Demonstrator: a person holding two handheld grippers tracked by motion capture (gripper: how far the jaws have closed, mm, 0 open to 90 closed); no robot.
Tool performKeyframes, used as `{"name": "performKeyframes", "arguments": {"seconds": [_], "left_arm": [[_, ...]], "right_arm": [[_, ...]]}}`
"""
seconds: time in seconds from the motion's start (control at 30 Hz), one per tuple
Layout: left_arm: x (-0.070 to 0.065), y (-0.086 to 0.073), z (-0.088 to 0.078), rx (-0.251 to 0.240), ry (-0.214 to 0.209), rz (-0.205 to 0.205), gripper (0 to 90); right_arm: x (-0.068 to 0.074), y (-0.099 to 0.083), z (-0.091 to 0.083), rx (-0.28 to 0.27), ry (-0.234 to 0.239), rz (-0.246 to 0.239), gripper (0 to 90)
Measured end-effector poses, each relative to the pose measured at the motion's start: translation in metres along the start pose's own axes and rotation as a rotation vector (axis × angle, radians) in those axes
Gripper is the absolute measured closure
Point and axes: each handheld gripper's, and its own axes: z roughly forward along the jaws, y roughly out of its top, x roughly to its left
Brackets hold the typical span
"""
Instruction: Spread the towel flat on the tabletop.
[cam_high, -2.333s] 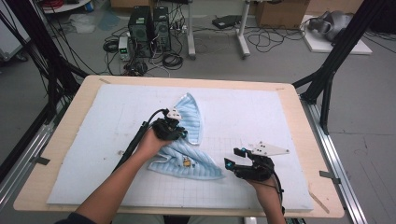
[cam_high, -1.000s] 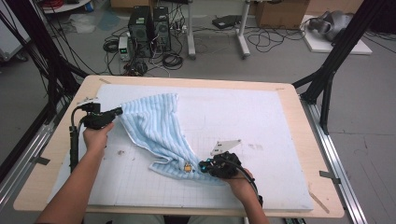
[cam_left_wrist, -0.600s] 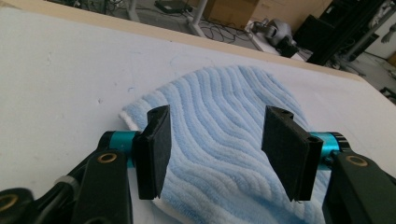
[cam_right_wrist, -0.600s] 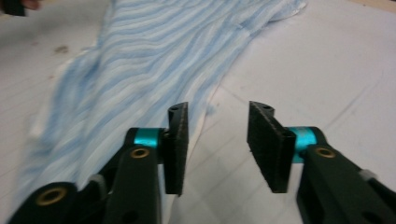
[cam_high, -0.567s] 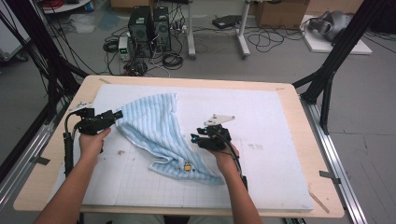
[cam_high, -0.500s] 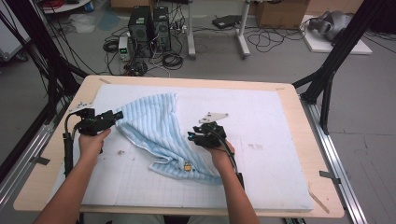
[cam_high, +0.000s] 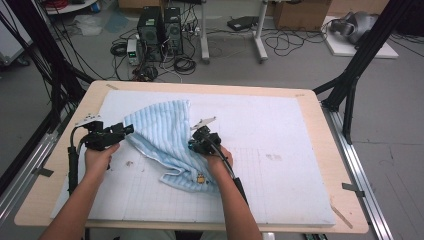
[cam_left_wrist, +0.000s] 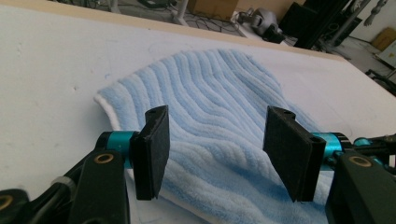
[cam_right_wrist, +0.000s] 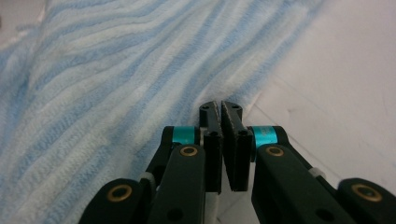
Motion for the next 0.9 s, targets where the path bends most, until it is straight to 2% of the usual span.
{"name": "performKeyframes", "arguments": {"seconds": [0.03,0.07,0.27,0.33,0.37,0.4,0.57,0.63,0.73,0.83,0.9], "left_arm": [[-0.002,-0.001,0.001,0.001,-0.004,-0.002,41.5],[-0.003,-0.001,0.001,0.004,-0.008,0.005,41.6],[-0.011,-0.005,0.007,0.03,-0.03,0.018,42.0],[-0.015,-0.006,0.009,0.038,-0.037,0.02,42.0],[-0.017,-0.007,0.011,0.043,-0.044,0.024,42.1],[-0.018,-0.008,0.012,0.048,-0.05,0.023,42.1],[-0.025,-0.011,0.017,0.068,-0.076,0.028,42.4],[-0.028,-0.012,0.019,0.078,-0.091,0.036,42.1],[-0.035,-0.014,0.023,0.092,-0.128,0.039,42.0],[-0.045,-0.016,0.028,0.11,-0.184,0.039,42.1],[-0.054,-0.017,0.032,0.119,-0.235,0.041,42.5]], "right_arm": [[-0.003,0.0,-0.003,0.01,-0.009,0.032,87.7],[-0.007,-0.002,-0.006,0.014,-0.04,0.045,87.7],[-0.036,-0.021,-0.045,-0.032,-0.151,0.113,87.6],[-0.046,-0.028,-0.057,-0.05,-0.174,0.142,87.6],[-0.053,-0.035,-0.068,-0.063,-0.205,0.163,87.6],[-0.053,-0.035,-0.068,-0.063,-0.205,0.163,87.6],[-0.068,-0.057,-0.093,-0.073,-0.266,0.224,87.6],[-0.071,-0.066,-0.102,-0.072,-0.302,0.227,87.6],[-0.077,-0.081,-0.113,-0.076,-0.34,0.253,87.6],[-0.081,-0.091,-0.122,-0.072,-0.404,0.273,87.5],[-0.081,-0.094,-0.125,-0.097,-0.401,0.28,84.7]]}}
